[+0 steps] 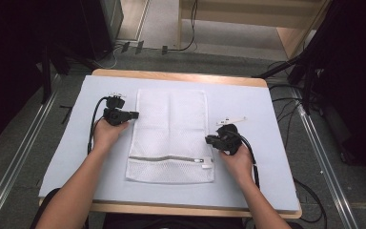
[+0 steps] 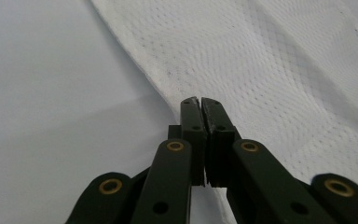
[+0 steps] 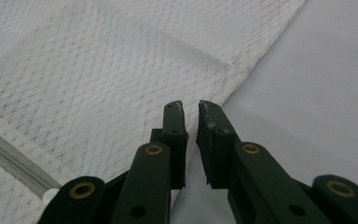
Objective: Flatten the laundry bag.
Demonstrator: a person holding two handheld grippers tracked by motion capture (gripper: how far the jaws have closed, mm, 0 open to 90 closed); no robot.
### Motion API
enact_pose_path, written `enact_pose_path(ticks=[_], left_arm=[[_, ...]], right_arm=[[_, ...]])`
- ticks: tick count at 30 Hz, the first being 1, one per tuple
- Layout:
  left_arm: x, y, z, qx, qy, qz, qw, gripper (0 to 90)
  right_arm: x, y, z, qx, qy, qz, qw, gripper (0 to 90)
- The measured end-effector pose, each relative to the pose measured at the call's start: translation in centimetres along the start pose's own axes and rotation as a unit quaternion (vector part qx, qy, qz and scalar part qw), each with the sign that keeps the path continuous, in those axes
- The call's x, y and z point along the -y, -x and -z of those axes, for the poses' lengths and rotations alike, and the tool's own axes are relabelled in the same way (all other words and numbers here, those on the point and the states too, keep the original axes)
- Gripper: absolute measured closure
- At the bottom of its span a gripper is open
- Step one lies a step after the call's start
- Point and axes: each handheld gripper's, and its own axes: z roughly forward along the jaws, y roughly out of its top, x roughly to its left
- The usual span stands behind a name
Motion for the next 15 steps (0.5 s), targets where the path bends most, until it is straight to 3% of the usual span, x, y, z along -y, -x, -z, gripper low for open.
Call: enact_pose_path(ticks=[12,15], left_arm=[[-0.1,0.2,1.2,0.017,-0.001,-0.005,0.9998,75.9],[-0.1,0.5,1.4,0.02,-0.004,-0.015,0.9997,71.9]], right_arm=[[0.1,0.3,0.8,0.0,0.012,0.003,0.9999,79.9],[0.1,0.3,1.1,-0.001,0.018,0.002,0.9998,79.9]])
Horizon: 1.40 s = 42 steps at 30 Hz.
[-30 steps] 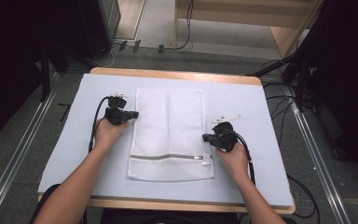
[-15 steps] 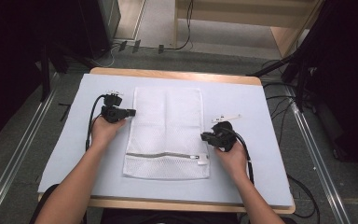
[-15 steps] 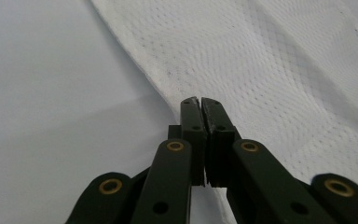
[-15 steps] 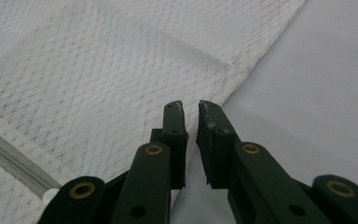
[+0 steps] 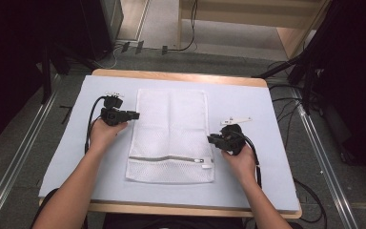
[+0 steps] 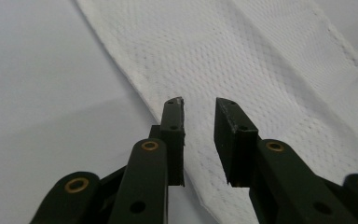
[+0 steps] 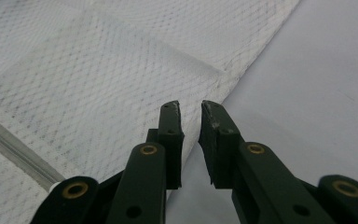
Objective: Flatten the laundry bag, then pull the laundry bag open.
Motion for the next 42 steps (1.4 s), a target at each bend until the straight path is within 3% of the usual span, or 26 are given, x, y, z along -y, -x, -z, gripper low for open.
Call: enact_pose_path(ticks=[11,19,24,35,42], left_arm=[[-0.1,1.5,1.1,0.031,-0.011,-0.014,0.9993,56.4],[0.1,2.8,1.3,0.048,-0.011,-0.03,0.9983,52.3],[0.4,4.0,1.4,0.058,-0.023,-0.051,0.9968,51.3],[1.0,7.8,1.4,0.081,-0.028,-0.09,0.9923,48.3],[1.4,9.9,1.1,0.095,-0.025,-0.112,0.9889,48.3]], right_arm=[[1.0,-0.5,1.4,-0.028,0.011,0.001,0.9995,71.4],[1.8,-0.8,1.8,-0.041,0.015,0.014,0.999,63.1],[2.3,-1.1,2.1,-0.049,0.019,0.019,0.9985,62.7],[2.3,-1.6,2.4,-0.05,0.014,0.019,0.9985,71.0],[2.6,-2.0,2.4,-0.062,-0.001,0.019,0.9979,83.0]])
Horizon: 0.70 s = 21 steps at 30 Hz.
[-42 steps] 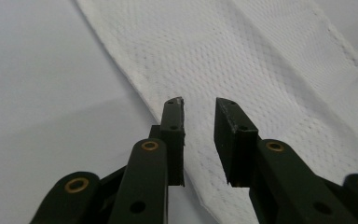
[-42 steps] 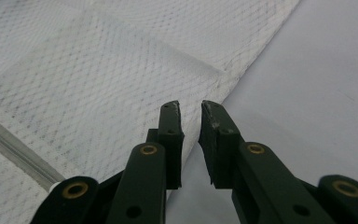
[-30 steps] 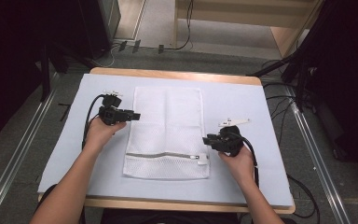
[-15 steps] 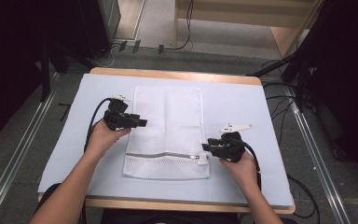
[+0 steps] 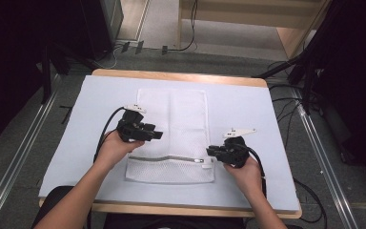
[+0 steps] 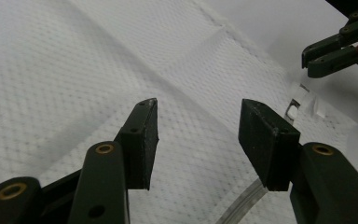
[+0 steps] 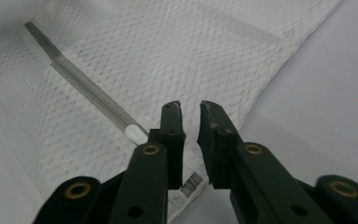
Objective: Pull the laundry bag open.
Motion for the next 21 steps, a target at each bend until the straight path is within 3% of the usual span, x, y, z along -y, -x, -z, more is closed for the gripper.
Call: enact_pose_path(ticks=[6,12,21], left_arm=[[-0.4,1.6,-1.0,0.016,-0.005,-0.014,0.9998,48.3],[-0.7,3.1,-1.9,0.028,-0.012,-0.032,0.999,49.2],[-0.7,4.7,-3.2,0.041,-0.023,-0.041,0.998,51.3]], right_arm=[[0.3,-0.3,0.0,-0.009,-0.015,-0.001,0.9998,90.0],[0.5,-0.6,-0.4,-0.013,-0.026,0.006,0.9995,90.0],[0.9,-0.5,-1.2,-0.011,-0.052,0.008,0.9986,90.0]])
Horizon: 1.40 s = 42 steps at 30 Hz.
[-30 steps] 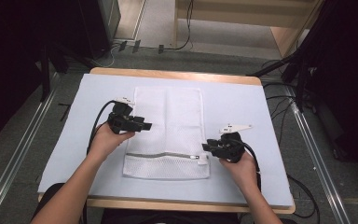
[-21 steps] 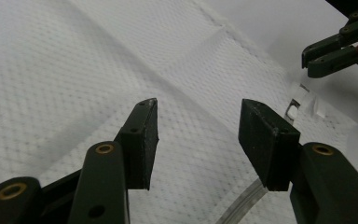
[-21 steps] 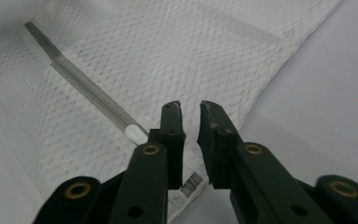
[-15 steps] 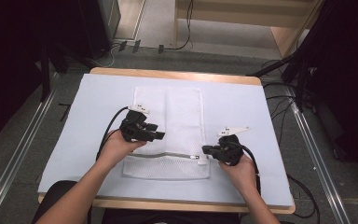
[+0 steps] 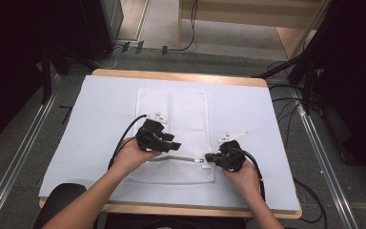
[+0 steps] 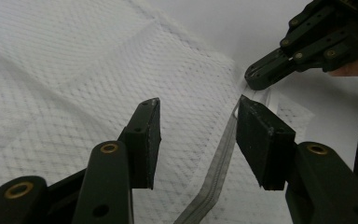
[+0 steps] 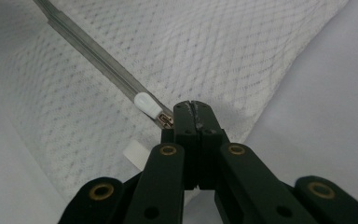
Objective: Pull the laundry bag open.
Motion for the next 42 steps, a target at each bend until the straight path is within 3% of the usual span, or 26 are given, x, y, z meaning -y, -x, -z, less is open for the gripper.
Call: enact_pose_path(ticks=[6,10,13,23,27,32,42], left_arm=[[0.0,0.7,-0.8,0.009,-0.004,-0.003,0.9999,53.3],[0.0,1.1,-1.4,0.015,-0.009,-0.003,0.9998,54.8],[0.0,1.4,-1.8,0.023,-0.015,-0.006,0.9996,58.9],[0.0,2.5,-3.8,0.037,-0.033,-0.012,0.9987,74.1],[0.1,2.7,-4.7,0.045,-0.04,-0.002,0.9982,79.1],[0.1,2.7,-6.0,0.045,-0.055,0.001,0.9974,80.0],[0.1,2.6,-6.9,0.049,-0.058,0.018,0.9969,80.3]], right_arm=[[0.2,0.0,-0.1,0.007,-0.007,0.013,0.9999,90.0],[0.2,-0.5,-0.2,0.022,-0.008,0.039,0.999,90.0],[0.3,-0.7,-0.2,0.028,-0.008,0.046,0.9985,90.0],[0.3,-0.5,-0.2,0.021,-0.008,0.041,0.9989,90.0],[0.3,-0.3,-0.2,0.017,-0.006,0.046,0.9988,90.0],[0.3,-0.4,-0.2,0.018,-0.006,0.043,0.9989,90.0],[0.3,-0.4,-0.2,0.02,-0.007,0.043,0.9988,90.0]])
